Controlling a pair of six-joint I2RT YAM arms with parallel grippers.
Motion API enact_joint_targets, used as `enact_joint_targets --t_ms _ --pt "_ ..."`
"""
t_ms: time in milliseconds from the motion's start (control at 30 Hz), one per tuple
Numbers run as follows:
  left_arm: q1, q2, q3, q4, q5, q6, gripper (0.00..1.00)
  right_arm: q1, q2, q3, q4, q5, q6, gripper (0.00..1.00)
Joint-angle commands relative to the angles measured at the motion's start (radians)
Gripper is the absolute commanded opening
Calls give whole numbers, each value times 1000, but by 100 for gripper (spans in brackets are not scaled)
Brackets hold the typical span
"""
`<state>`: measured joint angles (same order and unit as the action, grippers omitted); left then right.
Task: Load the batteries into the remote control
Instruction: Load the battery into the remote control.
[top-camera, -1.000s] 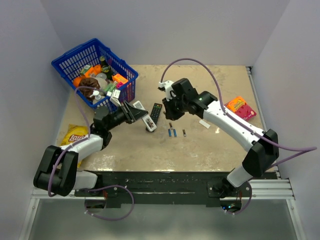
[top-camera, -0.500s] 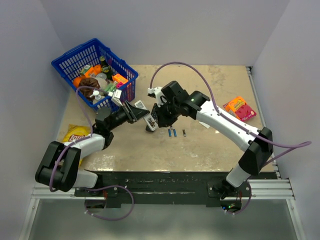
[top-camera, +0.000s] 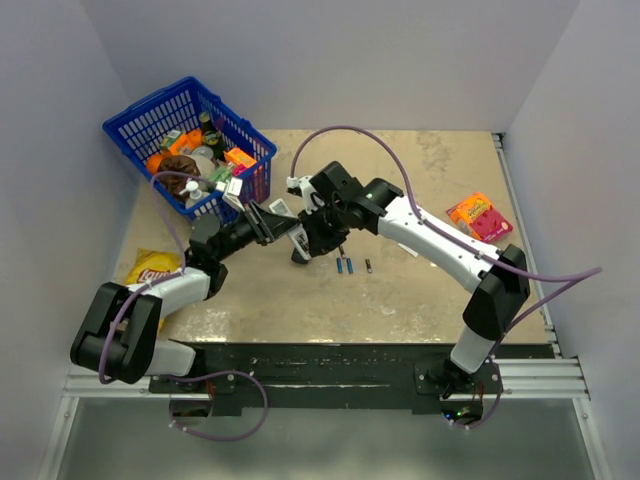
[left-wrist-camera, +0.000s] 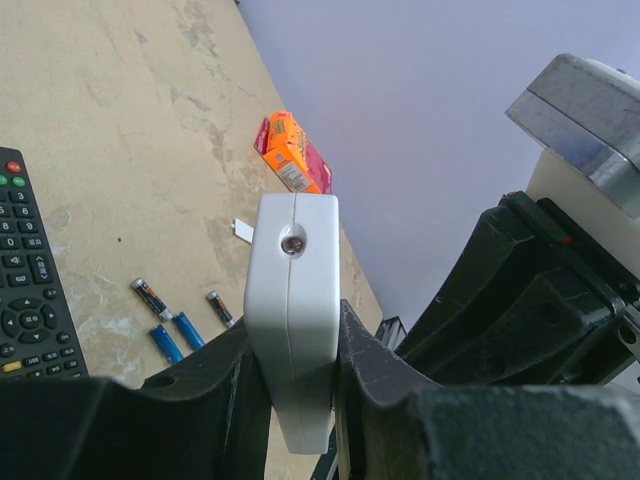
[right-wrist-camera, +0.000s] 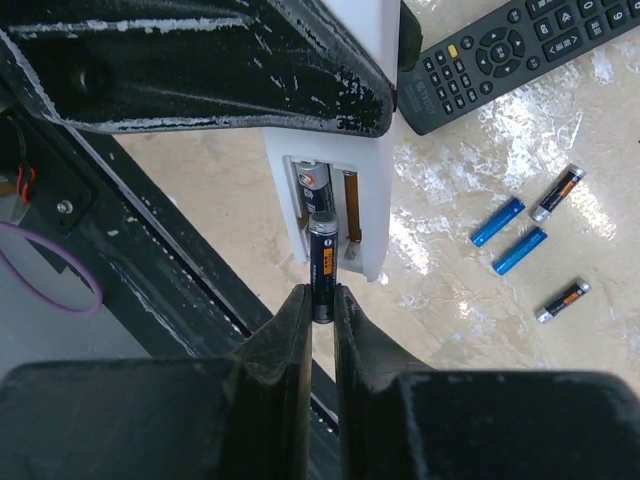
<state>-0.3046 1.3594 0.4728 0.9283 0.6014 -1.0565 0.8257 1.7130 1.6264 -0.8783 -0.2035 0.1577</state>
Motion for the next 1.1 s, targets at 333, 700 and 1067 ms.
enact_joint_targets --t_ms 333,700,1067 --pt "-16 -31 -28 127 9 -51 0 6 30 93 -70 38 66 5" --pt "-25 -31 -37 150 1 -77 0 15 45 115 -102 39 63 6" --pt "-28 -25 -71 208 -5 -143 0 15 31 121 -85 79 92 16"
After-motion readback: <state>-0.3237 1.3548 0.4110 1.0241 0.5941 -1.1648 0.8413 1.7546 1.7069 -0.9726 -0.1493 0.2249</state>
